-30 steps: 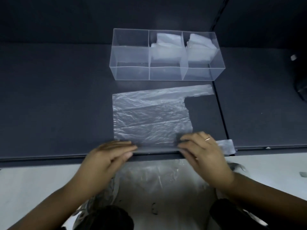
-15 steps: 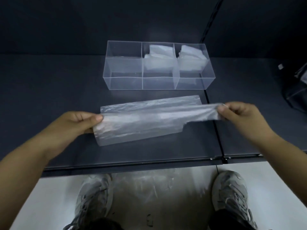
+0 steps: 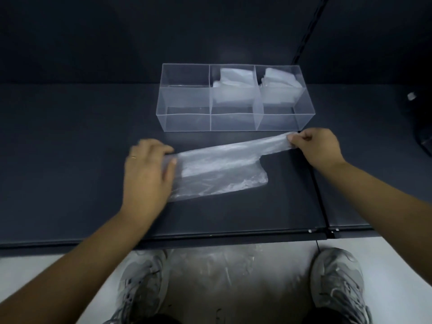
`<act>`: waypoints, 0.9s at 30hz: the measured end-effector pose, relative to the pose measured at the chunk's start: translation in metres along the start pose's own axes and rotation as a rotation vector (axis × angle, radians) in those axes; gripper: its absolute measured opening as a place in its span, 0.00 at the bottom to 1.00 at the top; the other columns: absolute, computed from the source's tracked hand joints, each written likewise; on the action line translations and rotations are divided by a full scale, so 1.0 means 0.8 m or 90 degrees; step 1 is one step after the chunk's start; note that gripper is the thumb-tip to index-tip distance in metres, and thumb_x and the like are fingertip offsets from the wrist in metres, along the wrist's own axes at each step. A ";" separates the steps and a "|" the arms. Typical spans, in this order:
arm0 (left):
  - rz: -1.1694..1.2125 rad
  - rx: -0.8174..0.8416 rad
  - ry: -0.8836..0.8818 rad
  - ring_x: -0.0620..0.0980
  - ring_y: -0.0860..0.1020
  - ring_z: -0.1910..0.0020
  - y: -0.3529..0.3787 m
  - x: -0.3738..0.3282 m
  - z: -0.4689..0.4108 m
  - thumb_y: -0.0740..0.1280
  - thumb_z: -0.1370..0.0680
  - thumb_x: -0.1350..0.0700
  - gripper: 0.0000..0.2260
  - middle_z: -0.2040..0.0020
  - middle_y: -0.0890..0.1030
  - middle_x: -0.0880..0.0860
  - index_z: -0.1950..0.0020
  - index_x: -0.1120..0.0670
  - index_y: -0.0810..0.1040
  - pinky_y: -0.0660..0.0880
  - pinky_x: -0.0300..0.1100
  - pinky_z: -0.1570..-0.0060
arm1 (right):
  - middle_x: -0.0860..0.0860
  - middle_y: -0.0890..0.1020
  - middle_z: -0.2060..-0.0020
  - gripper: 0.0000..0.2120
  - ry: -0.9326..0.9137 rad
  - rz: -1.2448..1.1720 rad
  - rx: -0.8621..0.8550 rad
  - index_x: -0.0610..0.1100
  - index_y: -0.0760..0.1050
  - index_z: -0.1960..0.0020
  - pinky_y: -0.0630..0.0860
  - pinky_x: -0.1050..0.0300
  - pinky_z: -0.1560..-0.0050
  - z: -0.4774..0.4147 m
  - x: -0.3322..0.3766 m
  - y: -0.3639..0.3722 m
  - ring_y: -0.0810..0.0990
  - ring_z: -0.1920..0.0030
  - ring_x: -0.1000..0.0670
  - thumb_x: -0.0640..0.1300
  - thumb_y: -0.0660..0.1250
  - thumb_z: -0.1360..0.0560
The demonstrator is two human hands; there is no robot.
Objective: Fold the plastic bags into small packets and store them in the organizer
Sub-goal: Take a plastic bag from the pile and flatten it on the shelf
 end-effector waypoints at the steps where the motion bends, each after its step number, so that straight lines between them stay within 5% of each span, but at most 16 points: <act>1: -0.008 0.025 0.064 0.60 0.75 0.45 0.008 -0.019 0.009 0.61 0.22 0.57 0.12 0.43 0.77 0.60 0.43 0.61 0.79 0.69 0.52 0.41 | 0.48 0.80 0.67 0.15 0.005 -0.001 -0.004 0.41 0.81 0.62 0.68 0.59 0.62 0.000 0.001 0.000 0.77 0.64 0.49 0.52 0.69 0.26; 3: -0.024 0.153 0.090 0.59 0.70 0.32 0.037 -0.034 0.028 0.59 0.19 0.56 0.17 0.32 0.72 0.61 0.33 0.63 0.73 0.62 0.49 0.30 | 0.48 0.80 0.65 0.14 0.021 0.005 -0.008 0.40 0.80 0.59 0.69 0.59 0.60 0.003 0.002 0.000 0.79 0.60 0.47 0.52 0.69 0.26; 5: -0.069 0.261 0.051 0.53 0.54 0.23 0.060 -0.023 0.043 0.54 0.17 0.48 0.25 0.23 0.58 0.56 0.24 0.60 0.58 0.47 0.45 0.24 | 0.47 0.80 0.60 0.11 0.023 0.041 -0.045 0.41 0.77 0.56 0.70 0.57 0.58 0.014 0.015 -0.005 0.79 0.56 0.45 0.50 0.69 0.25; 8: -0.148 0.286 0.057 0.50 0.46 0.22 0.070 -0.010 0.054 0.42 0.21 0.35 0.35 0.21 0.50 0.53 0.22 0.57 0.50 0.39 0.44 0.26 | 0.43 0.77 0.51 0.05 -0.179 0.097 -0.166 0.41 0.77 0.51 0.71 0.52 0.51 0.056 0.086 -0.002 0.76 0.50 0.41 0.41 0.67 0.26; 10: -0.165 0.288 0.064 0.51 0.48 0.22 0.069 -0.012 0.055 0.40 0.24 0.34 0.38 0.21 0.52 0.54 0.22 0.57 0.51 0.41 0.47 0.25 | 0.42 0.77 0.47 0.10 -0.362 0.060 -0.083 0.40 0.78 0.46 0.67 0.54 0.41 0.100 0.148 0.039 0.75 0.45 0.41 0.37 0.66 0.27; 13: -0.161 0.287 0.060 0.55 0.54 0.23 0.066 -0.016 0.054 0.44 0.23 0.36 0.36 0.23 0.57 0.57 0.23 0.60 0.57 0.49 0.53 0.25 | 0.43 0.67 0.28 0.22 -0.484 0.049 0.198 0.41 0.67 0.29 0.53 0.53 0.26 0.157 0.203 0.131 0.62 0.27 0.44 0.44 0.62 0.21; 15: -0.166 0.291 0.056 0.57 0.56 0.24 0.066 -0.016 0.055 0.46 0.23 0.38 0.35 0.23 0.60 0.58 0.23 0.60 0.57 0.51 0.54 0.26 | 0.48 0.56 0.23 0.26 -0.486 0.120 0.265 0.44 0.55 0.23 0.43 0.52 0.24 0.167 0.206 0.172 0.50 0.23 0.50 0.50 0.55 0.18; 19: -0.179 0.306 0.037 0.58 0.53 0.23 0.068 -0.009 0.055 0.45 0.25 0.33 0.40 0.22 0.56 0.58 0.23 0.59 0.56 0.48 0.55 0.26 | 0.52 0.44 0.22 0.29 -0.464 0.307 0.221 0.49 0.44 0.21 0.34 0.52 0.25 0.137 0.158 0.176 0.40 0.23 0.53 0.57 0.47 0.18; 23: -0.217 0.337 0.016 0.55 0.45 0.22 0.071 0.003 0.057 0.38 0.29 0.27 0.45 0.21 0.48 0.57 0.22 0.58 0.47 0.43 0.54 0.25 | 0.50 0.47 0.22 0.29 -0.391 0.327 0.165 0.49 0.47 0.22 0.34 0.55 0.26 0.100 0.085 0.118 0.43 0.22 0.52 0.55 0.50 0.18; 27: -0.219 0.361 -0.003 0.52 0.36 0.23 0.070 0.008 0.057 0.34 0.32 0.24 0.48 0.21 0.39 0.55 0.22 0.57 0.38 0.35 0.54 0.26 | 0.46 0.60 0.24 0.27 -0.322 0.264 0.078 0.43 0.59 0.24 0.46 0.51 0.25 0.083 0.048 0.054 0.56 0.24 0.46 0.48 0.60 0.20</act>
Point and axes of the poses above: each hand's wrist, its own z-axis away from the middle knuckle, its own y-axis out of the palm, x = y × z, the point moved 7 cm from there along -z, towards the middle knuckle
